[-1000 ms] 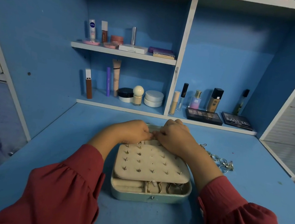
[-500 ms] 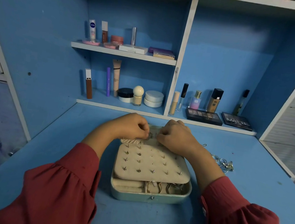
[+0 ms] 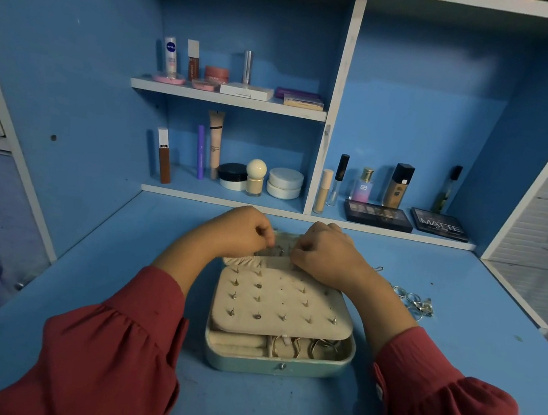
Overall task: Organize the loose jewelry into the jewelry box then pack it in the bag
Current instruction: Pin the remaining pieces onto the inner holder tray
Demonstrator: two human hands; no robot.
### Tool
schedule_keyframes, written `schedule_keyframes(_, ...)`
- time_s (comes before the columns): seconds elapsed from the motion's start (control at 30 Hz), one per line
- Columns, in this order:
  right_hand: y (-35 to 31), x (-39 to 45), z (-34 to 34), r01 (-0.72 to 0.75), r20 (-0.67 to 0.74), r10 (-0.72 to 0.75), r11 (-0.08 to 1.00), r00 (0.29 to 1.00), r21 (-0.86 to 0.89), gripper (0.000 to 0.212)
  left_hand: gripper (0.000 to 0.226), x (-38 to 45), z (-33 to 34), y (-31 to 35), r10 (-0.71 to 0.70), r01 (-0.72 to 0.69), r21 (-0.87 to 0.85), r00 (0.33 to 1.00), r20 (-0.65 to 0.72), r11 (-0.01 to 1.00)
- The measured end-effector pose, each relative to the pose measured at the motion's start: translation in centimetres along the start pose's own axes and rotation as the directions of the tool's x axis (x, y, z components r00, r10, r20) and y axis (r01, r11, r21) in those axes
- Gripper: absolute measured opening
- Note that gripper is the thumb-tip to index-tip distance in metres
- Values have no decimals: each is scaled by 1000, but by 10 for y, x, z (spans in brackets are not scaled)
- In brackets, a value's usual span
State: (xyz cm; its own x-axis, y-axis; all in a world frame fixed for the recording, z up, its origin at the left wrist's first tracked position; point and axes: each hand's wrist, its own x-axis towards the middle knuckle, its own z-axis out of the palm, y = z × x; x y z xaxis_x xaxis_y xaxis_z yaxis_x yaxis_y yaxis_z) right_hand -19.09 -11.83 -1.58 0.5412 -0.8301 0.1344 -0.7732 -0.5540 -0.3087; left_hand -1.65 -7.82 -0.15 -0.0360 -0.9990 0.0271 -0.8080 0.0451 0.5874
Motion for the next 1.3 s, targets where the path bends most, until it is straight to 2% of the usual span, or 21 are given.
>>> schedule_keyframes(0.13, 0, 0, 1, 3, -11, -3, 1000, 1000, 4, 23, 28, -4, -1, 7, -30, 23, 77, 995, 93, 997)
schedule_keyframes(0.27, 0, -1, 0, 2, -10, -2, 1000, 1000, 16, 21, 21, -6, -3, 9, -27, 27, 2, 996, 88, 1000)
schedule_keyframes(0.4, 1, 0, 0, 4, -16, -4, 1000, 1000, 4, 22, 20, -6, -4, 5, -45, 37, 75, 993, 111, 997)
schedule_keyframes(0.57, 1, -1, 0, 22, -10, -23, 1000, 1000, -10, 17, 10, -7, -5, 4, -22, 21, 6, 993, 119, 1000)
schedule_keyframes(0.77, 1, -2, 1, 49, -24, -50, 998, 998, -32, 10, 5, -5, -3, -2, 0, -4, 27, 993, 122, 1000)
schedule_keyframes(0.87, 1, -2, 1, 59, -48, -61, 998, 997, -29, 8, 9, -4, -2, -2, 9, -14, 33, 991, 135, 999)
schedule_keyframes(1.13, 0, -2, 2, 84, -28, -85, 996, 996, -19, 19, 15, -4, -2, -2, 21, -28, 51, 991, 133, 998)
schedule_keyframes(1.3, -3, -3, 2, 104, -23, -103, 994, 994, 46, 18, 12, -3, -2, -2, 22, -30, 52, 990, 141, 998)
